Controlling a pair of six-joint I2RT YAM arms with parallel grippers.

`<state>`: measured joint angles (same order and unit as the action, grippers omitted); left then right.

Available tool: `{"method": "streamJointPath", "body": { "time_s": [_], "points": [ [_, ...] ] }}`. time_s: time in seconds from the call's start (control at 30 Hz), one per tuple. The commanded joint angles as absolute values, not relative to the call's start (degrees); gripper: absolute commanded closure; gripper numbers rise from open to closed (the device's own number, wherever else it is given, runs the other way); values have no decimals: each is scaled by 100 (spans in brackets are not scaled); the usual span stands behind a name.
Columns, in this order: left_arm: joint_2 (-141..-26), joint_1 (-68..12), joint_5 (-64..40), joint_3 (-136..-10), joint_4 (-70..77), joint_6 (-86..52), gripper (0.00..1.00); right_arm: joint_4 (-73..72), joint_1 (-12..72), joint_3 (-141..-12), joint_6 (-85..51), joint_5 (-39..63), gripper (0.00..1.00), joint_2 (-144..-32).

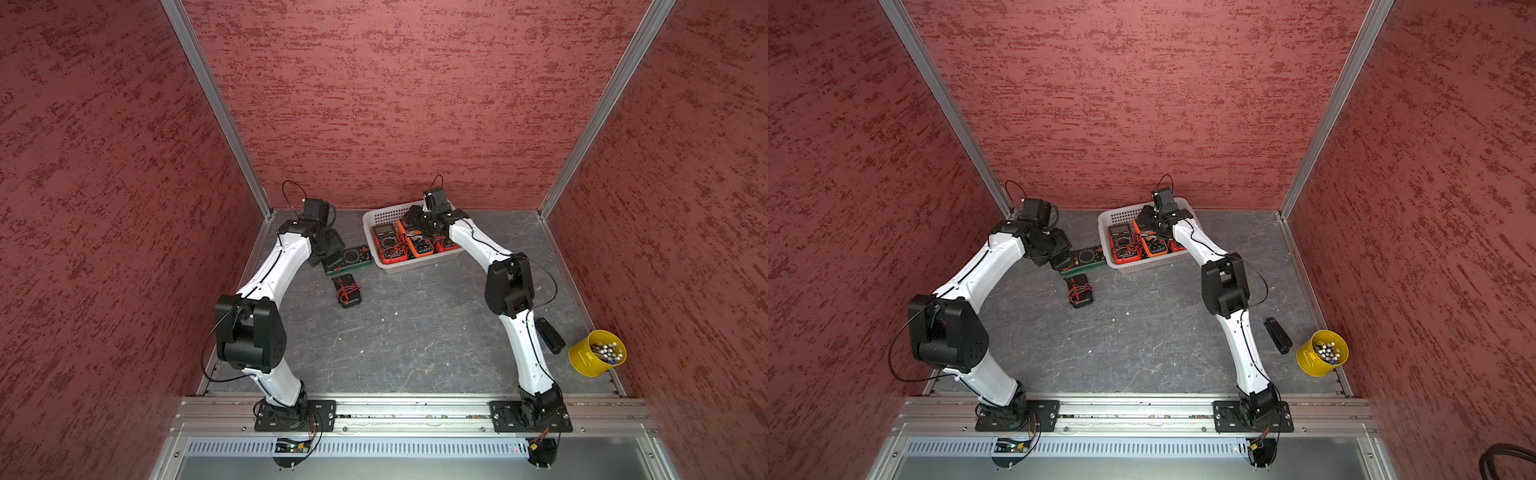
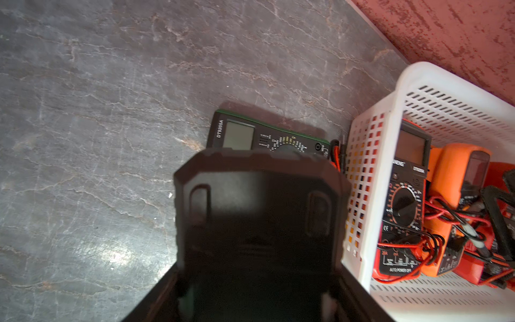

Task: Put the multimeter into the basket
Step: Adjust the multimeter in the basket.

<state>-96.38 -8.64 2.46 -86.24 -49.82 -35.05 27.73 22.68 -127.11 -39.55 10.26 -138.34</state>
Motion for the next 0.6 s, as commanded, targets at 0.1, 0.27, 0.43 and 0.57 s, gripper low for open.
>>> {"method": "streamJointPath", "body": {
  "time_s": [0.1,0.27,0.43,0.57],
  "points": [
    [-9926,-1396,18,-9571,-4740,-3371,95,3251,2276,-12974,-3310,846,24,-13099],
    [-10480,-1757,-77,-10243,-4519,-3335,95,3567,2178,-12772,-3192,534,6,-12651],
    [-11105,-1958,41,-10779,-4247,-3157,95,3529,1932,-12096,-3332,450,1,-12146],
    [-11690,-2054,130,-11290,-4261,-3044,96,3266,1741,-11418,-3350,479,1,-11692]
  ]
}}
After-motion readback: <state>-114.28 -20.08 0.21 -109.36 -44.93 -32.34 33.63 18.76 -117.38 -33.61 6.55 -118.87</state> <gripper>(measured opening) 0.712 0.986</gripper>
